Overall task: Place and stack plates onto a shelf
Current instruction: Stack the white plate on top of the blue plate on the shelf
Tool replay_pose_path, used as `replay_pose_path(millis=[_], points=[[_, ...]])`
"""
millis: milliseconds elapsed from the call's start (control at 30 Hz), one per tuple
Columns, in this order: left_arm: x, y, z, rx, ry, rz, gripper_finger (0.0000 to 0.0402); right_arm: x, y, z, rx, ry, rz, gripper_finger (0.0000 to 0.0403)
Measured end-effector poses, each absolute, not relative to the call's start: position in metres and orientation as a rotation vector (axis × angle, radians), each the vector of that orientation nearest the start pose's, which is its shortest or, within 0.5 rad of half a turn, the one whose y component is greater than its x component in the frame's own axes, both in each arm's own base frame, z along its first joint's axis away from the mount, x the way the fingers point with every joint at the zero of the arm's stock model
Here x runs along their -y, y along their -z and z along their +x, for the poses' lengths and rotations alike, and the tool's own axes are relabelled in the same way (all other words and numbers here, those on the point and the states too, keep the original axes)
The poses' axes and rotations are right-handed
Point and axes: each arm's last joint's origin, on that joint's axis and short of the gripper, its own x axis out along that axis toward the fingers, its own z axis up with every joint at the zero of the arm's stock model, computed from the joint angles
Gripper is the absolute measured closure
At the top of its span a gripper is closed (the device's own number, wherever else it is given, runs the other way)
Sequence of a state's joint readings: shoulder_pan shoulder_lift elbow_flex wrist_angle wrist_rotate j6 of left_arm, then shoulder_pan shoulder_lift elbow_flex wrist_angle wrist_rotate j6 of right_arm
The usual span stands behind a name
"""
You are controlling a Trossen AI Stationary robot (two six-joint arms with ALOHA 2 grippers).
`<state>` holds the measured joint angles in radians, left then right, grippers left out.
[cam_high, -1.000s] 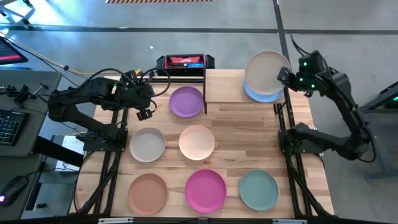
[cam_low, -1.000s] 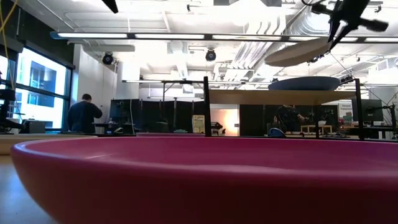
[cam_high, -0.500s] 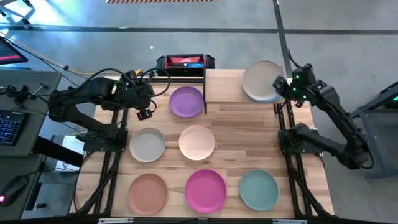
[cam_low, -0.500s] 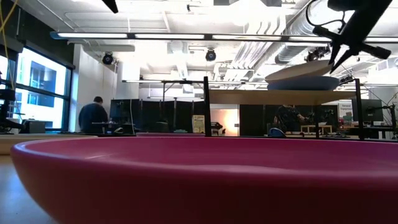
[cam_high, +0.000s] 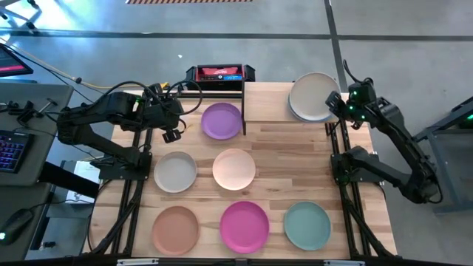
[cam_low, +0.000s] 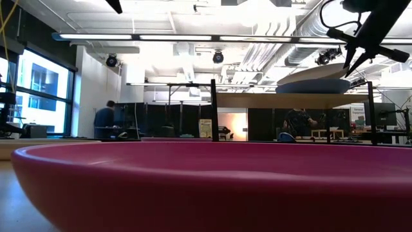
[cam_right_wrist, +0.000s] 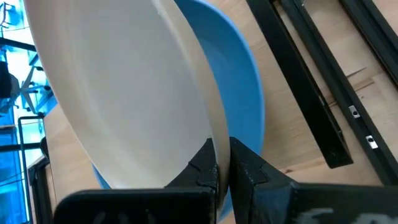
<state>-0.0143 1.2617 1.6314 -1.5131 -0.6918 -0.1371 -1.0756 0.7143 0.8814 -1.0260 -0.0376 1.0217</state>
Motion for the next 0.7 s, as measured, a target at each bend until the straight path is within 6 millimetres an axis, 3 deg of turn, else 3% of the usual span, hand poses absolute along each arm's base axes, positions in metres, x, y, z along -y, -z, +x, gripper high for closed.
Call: replay_pose_path(millis=[700], points=[[-0.0158,-0.4181,0.1854,-1.025,-0.677,0.269,0.0268,0.1008,-0.3031,0.0561,-0.231,1.3,1.328,0.0402]])
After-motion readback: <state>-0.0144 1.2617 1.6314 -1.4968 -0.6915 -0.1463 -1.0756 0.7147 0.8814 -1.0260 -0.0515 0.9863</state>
